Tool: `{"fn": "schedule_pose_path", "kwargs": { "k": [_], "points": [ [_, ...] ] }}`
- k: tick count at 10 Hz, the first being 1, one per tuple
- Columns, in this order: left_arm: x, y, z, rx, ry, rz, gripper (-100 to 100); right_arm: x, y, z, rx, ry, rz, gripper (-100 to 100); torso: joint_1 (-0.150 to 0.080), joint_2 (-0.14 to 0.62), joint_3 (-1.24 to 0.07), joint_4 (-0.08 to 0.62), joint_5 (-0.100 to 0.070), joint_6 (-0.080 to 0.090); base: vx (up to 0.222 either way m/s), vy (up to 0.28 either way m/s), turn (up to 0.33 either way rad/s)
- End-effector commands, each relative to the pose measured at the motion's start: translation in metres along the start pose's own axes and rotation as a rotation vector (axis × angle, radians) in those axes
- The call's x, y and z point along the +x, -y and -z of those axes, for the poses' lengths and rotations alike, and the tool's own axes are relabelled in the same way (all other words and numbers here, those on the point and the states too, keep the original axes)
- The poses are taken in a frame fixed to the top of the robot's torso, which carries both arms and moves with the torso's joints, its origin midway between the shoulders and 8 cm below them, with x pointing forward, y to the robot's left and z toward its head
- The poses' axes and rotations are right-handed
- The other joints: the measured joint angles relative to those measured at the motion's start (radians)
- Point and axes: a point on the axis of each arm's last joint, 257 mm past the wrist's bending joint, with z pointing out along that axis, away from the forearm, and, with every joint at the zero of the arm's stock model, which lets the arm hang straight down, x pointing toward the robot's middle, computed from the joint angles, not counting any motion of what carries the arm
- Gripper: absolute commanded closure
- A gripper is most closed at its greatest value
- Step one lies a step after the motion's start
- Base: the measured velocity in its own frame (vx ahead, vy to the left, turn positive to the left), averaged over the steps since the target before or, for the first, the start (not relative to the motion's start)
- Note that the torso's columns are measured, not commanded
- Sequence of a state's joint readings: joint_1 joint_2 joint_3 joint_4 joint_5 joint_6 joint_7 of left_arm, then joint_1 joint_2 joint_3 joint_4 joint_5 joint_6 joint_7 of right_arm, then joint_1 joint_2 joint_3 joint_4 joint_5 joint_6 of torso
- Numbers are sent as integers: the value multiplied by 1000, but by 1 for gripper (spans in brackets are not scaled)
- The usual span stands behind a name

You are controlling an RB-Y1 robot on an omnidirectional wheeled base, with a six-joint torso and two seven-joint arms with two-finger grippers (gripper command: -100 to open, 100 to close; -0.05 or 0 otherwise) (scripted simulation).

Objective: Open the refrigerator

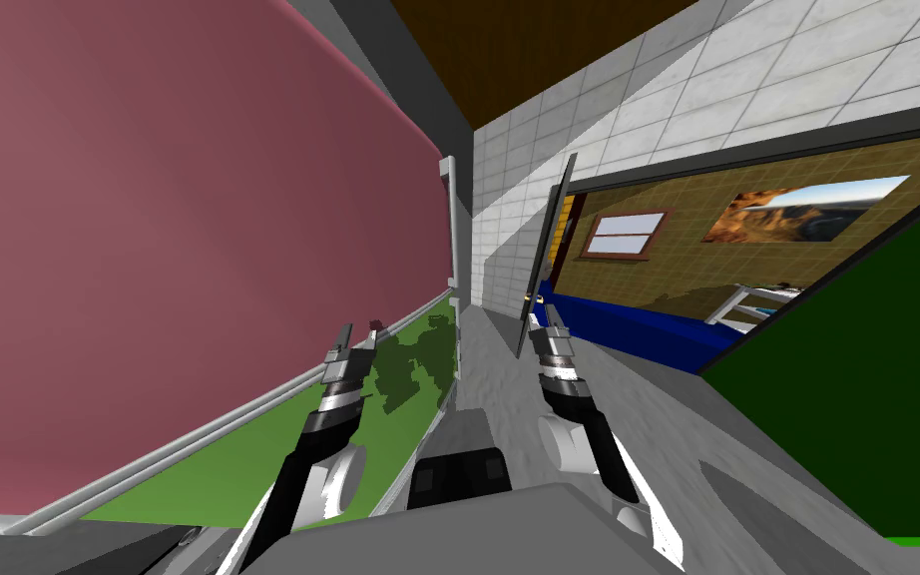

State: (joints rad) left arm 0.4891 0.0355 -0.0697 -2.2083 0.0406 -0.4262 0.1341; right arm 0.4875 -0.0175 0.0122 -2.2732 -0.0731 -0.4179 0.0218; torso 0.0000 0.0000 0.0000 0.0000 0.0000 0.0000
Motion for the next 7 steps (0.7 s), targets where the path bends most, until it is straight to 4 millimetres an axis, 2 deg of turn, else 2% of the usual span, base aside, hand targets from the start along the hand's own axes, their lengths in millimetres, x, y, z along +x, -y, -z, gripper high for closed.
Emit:
{"fn": "schedule_pose_path", "kwargs": {
  "k": [1, 7],
  "points": [
    [0, 0, 0, 0, 0, 0, 0, 0, 0, 0, 0, 0, 0, 0, 0, 40, -82, 41, 0, 0, 0, 0, 0],
    [0, 0, 0, 0, 0, 0, 0, 0, 0, 0, 0, 0, 0, 0, 0, 470, -939, 470, 0, 0, 0, 0, 0]
  ]
}}
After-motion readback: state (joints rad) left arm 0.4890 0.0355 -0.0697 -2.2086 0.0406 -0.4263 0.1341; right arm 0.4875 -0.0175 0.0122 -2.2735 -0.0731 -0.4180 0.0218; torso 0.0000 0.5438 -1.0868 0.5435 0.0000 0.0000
